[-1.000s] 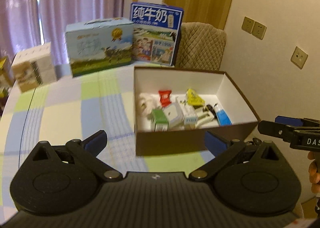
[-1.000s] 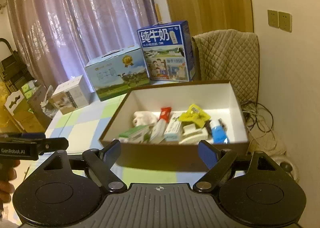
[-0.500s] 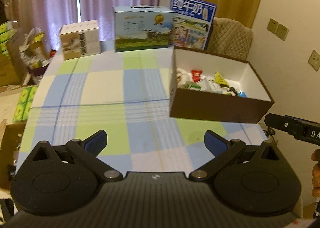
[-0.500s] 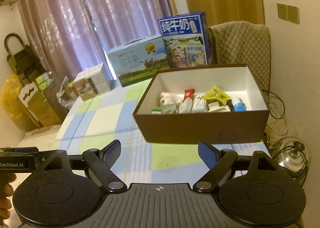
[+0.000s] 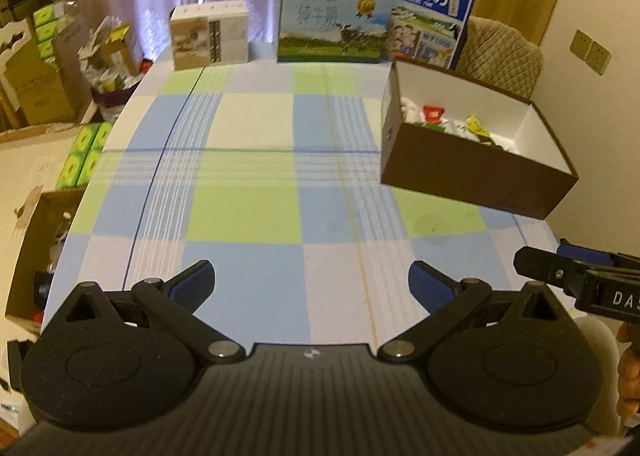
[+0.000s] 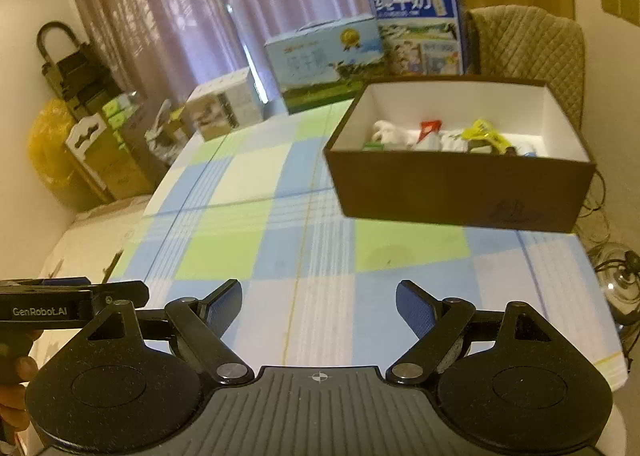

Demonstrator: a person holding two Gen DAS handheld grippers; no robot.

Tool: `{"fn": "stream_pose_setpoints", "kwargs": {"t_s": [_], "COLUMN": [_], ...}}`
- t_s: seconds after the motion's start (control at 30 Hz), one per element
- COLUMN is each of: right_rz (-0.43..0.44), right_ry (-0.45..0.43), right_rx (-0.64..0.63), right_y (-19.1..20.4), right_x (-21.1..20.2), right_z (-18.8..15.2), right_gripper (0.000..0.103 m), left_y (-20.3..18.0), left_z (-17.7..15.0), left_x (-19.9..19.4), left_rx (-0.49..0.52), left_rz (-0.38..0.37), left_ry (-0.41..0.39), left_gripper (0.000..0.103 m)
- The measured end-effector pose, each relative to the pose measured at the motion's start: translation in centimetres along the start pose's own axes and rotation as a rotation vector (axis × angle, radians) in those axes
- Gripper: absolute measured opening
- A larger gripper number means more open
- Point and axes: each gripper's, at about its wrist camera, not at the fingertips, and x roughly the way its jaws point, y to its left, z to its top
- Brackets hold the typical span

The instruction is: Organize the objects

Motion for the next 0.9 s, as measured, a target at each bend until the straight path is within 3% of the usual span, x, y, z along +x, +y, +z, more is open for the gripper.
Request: {"fn": "stream_pose_setpoints", "kwargs": {"t_s": [0.4, 0.9], "right_rz": [0.026, 0.036], "right_ry": [0.055, 0.095], "right_rx": [-0.056, -0.086], "right_y": [2.3, 3.2], "right_x": [1.2, 2.6], "right_z": [-1.8, -2.9], "right_gripper": [0.081, 0.081], "left_y": [2.2, 3.6], "left_z": [-2.7, -3.7], "left_x": [0.1, -0.1], "left_rx": [-0.031, -0.059], "left_rz": [0.038, 0.052], "left_ry": [0.035, 0.054], "left_gripper": [0.102, 0.102]}}
